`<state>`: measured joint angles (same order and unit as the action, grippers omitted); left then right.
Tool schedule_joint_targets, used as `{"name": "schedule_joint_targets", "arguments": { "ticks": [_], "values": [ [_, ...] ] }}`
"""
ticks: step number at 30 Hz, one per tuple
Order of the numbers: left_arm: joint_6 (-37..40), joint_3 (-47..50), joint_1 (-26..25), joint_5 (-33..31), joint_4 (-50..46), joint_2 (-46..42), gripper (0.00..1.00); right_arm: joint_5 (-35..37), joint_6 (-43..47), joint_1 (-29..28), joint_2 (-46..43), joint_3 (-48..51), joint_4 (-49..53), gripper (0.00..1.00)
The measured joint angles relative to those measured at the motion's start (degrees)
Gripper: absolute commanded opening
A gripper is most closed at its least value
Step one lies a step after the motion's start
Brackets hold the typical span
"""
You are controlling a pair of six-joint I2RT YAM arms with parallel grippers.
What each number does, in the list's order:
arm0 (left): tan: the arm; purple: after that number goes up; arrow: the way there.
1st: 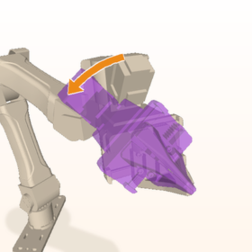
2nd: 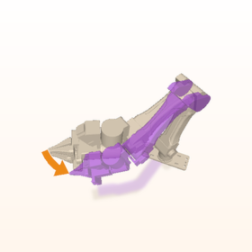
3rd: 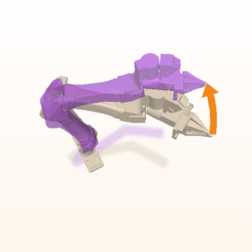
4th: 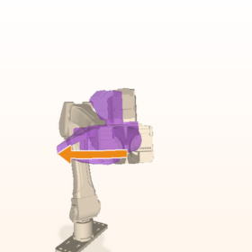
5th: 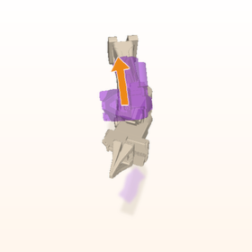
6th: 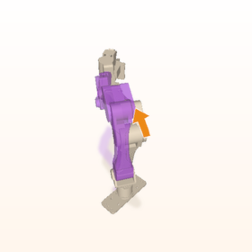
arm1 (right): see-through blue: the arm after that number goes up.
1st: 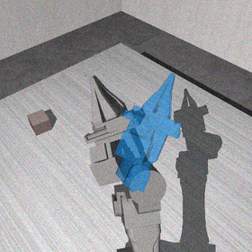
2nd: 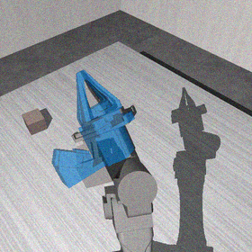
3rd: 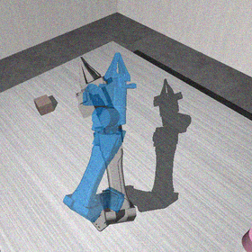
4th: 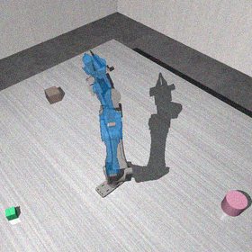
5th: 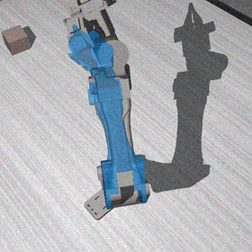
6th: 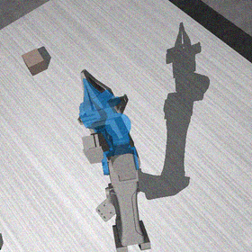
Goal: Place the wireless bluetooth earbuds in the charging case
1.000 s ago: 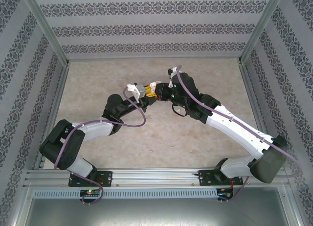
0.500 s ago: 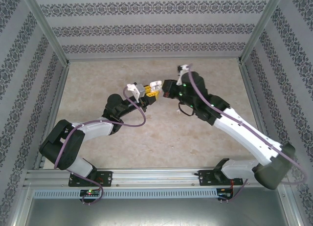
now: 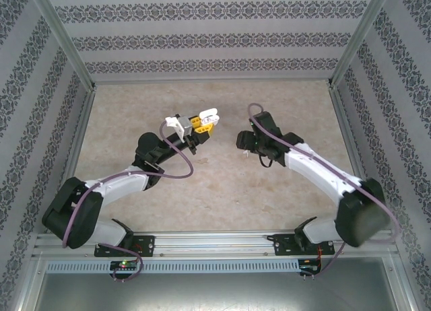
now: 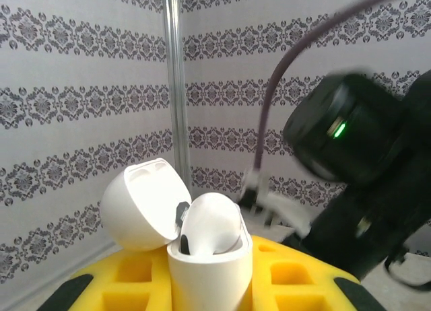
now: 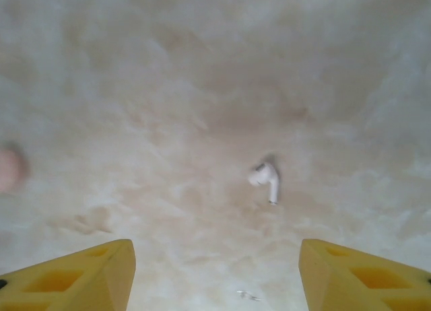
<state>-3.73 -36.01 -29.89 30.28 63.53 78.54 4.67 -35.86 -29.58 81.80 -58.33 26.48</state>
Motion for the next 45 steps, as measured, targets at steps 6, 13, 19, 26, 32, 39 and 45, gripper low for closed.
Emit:
{"name": "schedule_joint_targets", "arguments": {
  "ticks": [6, 13, 19, 26, 32, 39, 45],
  "values": [
    [0.7, 1.6, 0.0, -0.5, -2.0, -3.9, 0.0, 0.3, 9.1, 1.0, 13.1, -7.2, 5.3, 0.64],
    [1.5, 1.9, 0.0, -0.5, -4.3, -6.1, 0.0, 0.4, 15.9, 1.0, 22.3, -12.1, 8.2, 0.57],
    [1.9, 2.3, 0.3, -0.5, -5.5, -6.9, 0.0, 0.4, 18.8, 2.2, 25.7, -14.4, 9.5, 0.54],
    [2.0, 2.4, 0.4, -0.5, -6.1, -6.9, 0.0, 0.4, 21.0, 3.7, 27.4, -15.6, 9.8, 0.52],
    [2.0, 2.4, 0.4, -0.5, -6.2, -6.9, 0.0, -1.1, 21.7, 3.9, 29.3, -17.1, 10.0, 0.51],
    [2.0, 2.4, 0.4, -0.5, -6.2, -6.9, 0.0, -1.6, 22.8, 3.9, 31.6, -18.7, 10.2, 0.42],
    [2.1, 2.4, 0.4, -0.6, -6.2, -6.9, 0.0, -1.7, 22.8, 3.9, 32.2, -18.8, 10.3, 0.4]
  ]
}}
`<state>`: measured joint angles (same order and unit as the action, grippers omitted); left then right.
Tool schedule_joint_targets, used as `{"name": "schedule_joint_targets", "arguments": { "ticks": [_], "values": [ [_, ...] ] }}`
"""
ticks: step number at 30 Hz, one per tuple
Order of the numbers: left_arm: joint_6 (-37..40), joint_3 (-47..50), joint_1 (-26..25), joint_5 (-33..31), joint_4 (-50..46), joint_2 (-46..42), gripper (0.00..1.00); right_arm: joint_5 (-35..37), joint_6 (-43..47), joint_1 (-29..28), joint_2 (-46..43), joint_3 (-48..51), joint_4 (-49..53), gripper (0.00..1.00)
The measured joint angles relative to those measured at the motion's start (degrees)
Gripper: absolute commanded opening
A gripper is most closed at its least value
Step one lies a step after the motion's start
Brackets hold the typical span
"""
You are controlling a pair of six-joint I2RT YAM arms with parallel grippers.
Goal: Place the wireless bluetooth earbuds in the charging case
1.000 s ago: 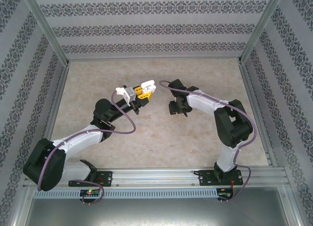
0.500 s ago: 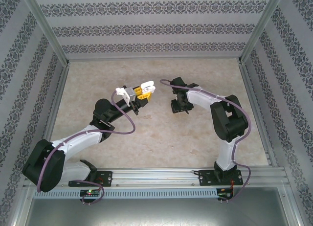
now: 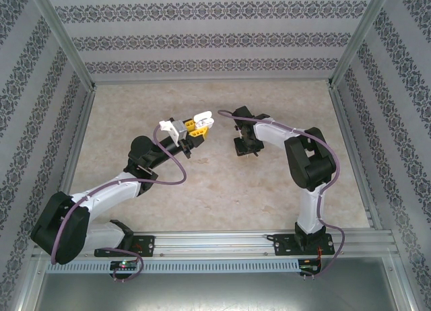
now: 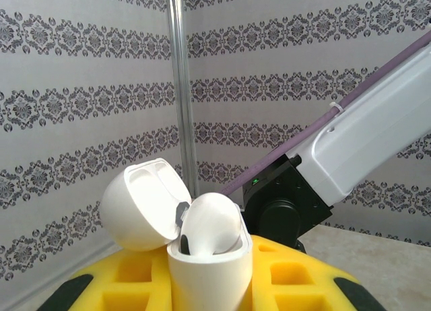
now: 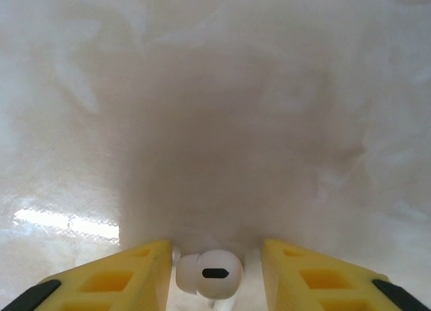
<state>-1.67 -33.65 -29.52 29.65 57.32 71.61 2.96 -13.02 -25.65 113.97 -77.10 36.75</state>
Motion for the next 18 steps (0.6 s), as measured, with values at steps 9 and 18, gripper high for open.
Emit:
{"name": "schedule_joint_targets", "arguments": {
  "ticks": [9, 18],
  "values": [
    [0.0, 0.0, 0.0, -0.1, 0.0, 0.0, 0.0, -0.4, 0.0, 0.0, 0.3, -0.2, -0.1, 0.34],
    [0.2, 0.0, 0.0, -0.1, -0.2, 0.0, 0.0, -0.9, 0.4, 0.0, 0.6, -0.5, 0.0, 0.26]
  ]
}}
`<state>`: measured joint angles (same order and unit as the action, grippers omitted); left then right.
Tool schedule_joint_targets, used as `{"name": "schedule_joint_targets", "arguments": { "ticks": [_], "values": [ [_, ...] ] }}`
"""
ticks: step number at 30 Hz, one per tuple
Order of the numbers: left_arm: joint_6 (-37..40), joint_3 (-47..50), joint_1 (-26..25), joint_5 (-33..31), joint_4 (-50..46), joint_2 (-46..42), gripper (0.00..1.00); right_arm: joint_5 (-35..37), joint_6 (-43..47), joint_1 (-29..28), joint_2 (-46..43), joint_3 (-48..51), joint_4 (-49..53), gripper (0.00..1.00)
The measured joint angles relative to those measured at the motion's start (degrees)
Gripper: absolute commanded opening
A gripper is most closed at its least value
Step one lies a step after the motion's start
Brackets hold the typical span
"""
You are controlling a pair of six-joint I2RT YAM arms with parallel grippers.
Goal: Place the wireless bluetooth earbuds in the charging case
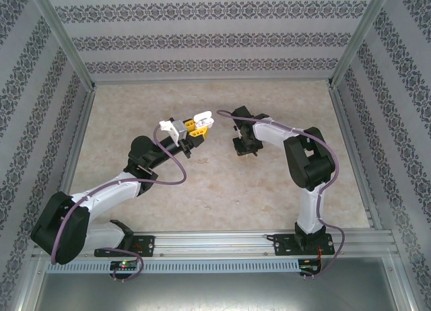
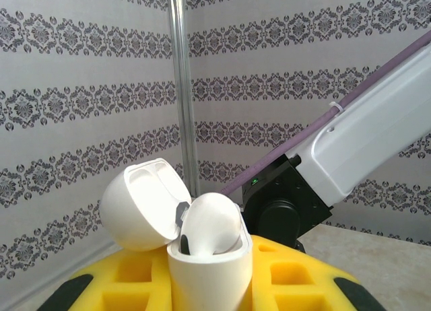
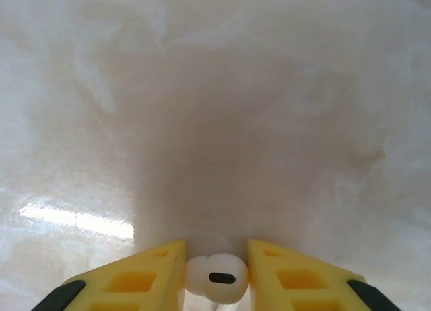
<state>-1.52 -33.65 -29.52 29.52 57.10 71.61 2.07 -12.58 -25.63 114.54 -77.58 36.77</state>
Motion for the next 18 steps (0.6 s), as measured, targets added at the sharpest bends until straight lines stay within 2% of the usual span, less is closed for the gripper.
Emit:
{"name": "schedule_joint_targets", "arguments": {
  "ticks": [4, 11, 18],
  "values": [
    [0.0, 0.0, 0.0, 0.0, -0.2, 0.0, 0.0, -0.2, 0.0, 0.0, -0.3, 0.2, -0.1, 0.23],
    [0.0, 0.0, 0.0, 0.0, -0.3, 0.0, 0.0, -1.1, -0.7, 0.4, -1.8, 2.2, -1.8, 0.23],
    [0.0, 0.0, 0.0, 0.0, -0.9, 0.0, 0.0, -1.7, -2.2, 0.8, -8.2, 4.5, -2.1, 0.23]
  ]
}}
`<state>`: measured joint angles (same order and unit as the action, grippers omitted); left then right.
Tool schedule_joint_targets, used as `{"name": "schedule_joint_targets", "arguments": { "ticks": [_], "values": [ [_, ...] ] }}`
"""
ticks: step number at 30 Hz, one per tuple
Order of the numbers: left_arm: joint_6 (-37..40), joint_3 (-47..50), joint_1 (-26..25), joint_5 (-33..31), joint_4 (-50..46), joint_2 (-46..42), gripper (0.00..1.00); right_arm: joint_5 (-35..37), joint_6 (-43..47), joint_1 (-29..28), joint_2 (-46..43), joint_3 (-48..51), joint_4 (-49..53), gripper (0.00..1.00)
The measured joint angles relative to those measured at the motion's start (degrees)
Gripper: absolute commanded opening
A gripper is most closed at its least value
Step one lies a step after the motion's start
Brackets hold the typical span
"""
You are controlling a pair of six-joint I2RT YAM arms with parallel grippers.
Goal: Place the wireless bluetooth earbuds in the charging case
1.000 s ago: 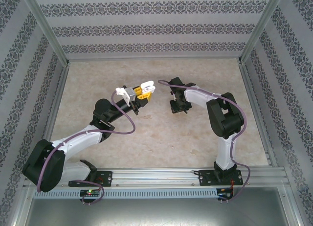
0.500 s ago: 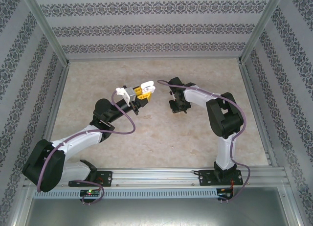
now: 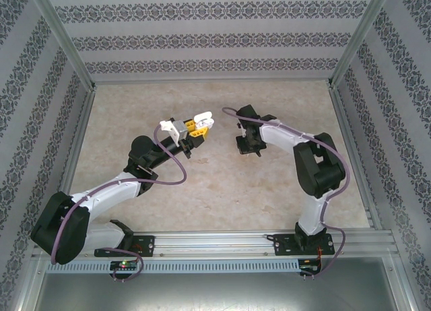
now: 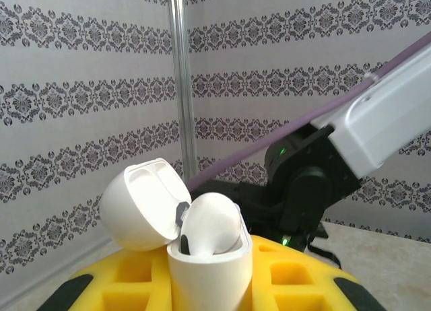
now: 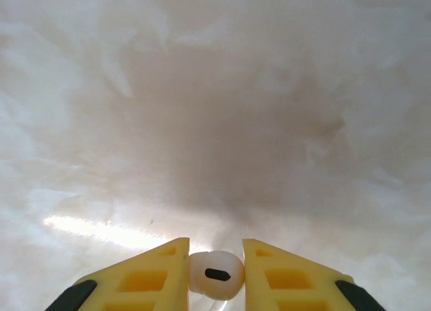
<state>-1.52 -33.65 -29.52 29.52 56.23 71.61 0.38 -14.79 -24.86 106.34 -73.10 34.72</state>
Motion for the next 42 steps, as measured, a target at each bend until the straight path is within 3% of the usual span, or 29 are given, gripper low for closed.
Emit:
{"name": "schedule_joint_targets", "arguments": {
  "ticks": [12, 20, 31, 42],
  "values": [
    [0.2, -0.2, 0.0, 0.0, -0.7, -0.9, 0.0, -2.2, -4.5, 0.0, -20.7, 0.4, -2.4, 0.24],
    [0.8, -1.4, 0.0, 0.8, -2.3, -0.9, 0.0, -2.6, -5.4, -2.4, -30.3, -6.6, -4.6, 0.24],
    [0.1, -4.3, 0.0, 2.6, -2.3, 1.5, 0.0, -2.2, -3.4, -11.3, -34.9, -10.1, -14.1, 0.25],
    [-2.8, -5.3, 0.0, 2.9, 0.4, 4.4, 0.0, -2.2, -3.2, -14.8, -34.8, -5.7, -21.3, 0.25]
  ]
}}
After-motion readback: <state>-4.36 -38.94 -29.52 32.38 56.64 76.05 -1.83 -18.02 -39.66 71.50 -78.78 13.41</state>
